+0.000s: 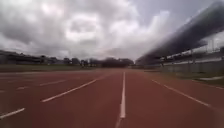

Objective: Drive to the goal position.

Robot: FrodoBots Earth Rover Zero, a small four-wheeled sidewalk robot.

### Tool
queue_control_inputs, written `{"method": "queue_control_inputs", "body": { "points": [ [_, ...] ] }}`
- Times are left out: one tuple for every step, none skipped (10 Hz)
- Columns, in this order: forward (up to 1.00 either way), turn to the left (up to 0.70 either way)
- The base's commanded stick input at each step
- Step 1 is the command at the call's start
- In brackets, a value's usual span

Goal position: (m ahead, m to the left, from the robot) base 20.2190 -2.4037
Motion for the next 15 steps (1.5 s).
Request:
{"method": "queue_control_inputs", "body": {
  "points": [
    [0.70,-0.35],
    [0.70,-0.35],
    [0.70,0.00],
    [0.70,0.00],
    [0.70,-0.02],
    [0.70,-0.12],
    [0.70,-0.23],
    [0.70,-0.34],
    [0.70,-0.30],
    [0.70,-0.25],
    [0.70,0.00],
    [0.70,0.00],
    [0.70,0.00],
    [0.70,0.00],
    [0.70,0.00]
  ]
}}
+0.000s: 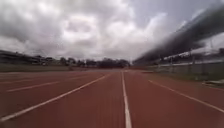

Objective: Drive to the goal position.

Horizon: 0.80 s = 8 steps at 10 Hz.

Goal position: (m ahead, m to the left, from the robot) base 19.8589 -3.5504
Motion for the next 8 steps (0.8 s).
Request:
{"method": "queue_control_inputs", "body": {
  "points": [
    [0.70,0.00],
    [0.70,-0.35],
    [0.70,-0.35],
    [0.70,-0.35],
    [0.70,-0.35],
    [0.70,-0.35],
    [0.70,-0.35],
    [0.70,-0.35]
  ]
}}
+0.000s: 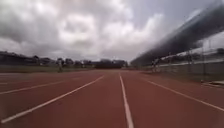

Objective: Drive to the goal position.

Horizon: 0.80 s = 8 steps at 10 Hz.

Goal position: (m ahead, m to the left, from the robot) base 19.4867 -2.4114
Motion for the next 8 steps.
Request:
{"method": "queue_control_inputs", "body": {
  "points": [
    [0.70,-0.32],
    [0.70,-0.28],
    [0.70,0.00],
    [0.70,0.00],
    [0.70,0.00],
    [0.70,0.00],
    [0.70,0.00],
    [0.70,0.00]
  ]
}}
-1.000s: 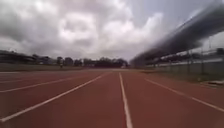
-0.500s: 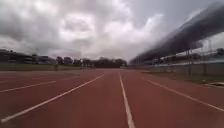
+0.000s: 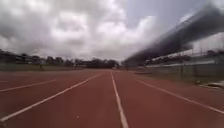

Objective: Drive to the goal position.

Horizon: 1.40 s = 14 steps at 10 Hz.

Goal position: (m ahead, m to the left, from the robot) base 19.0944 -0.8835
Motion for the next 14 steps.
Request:
{"method": "queue_control_inputs", "body": {
  "points": [
    [0.70,0.00],
    [0.70,0.00],
    [0.70,0.00],
    [0.70,0.00],
    [0.70,0.00],
    [0.70,0.00],
    [0.70,0.00],
    [0.70,0.00],
    [0.70,0.00],
    [0.70,0.00],
    [0.70,0.00],
    [0.70,0.00],
    [0.70,0.00],
    [0.70,0.00]
  ]
}}
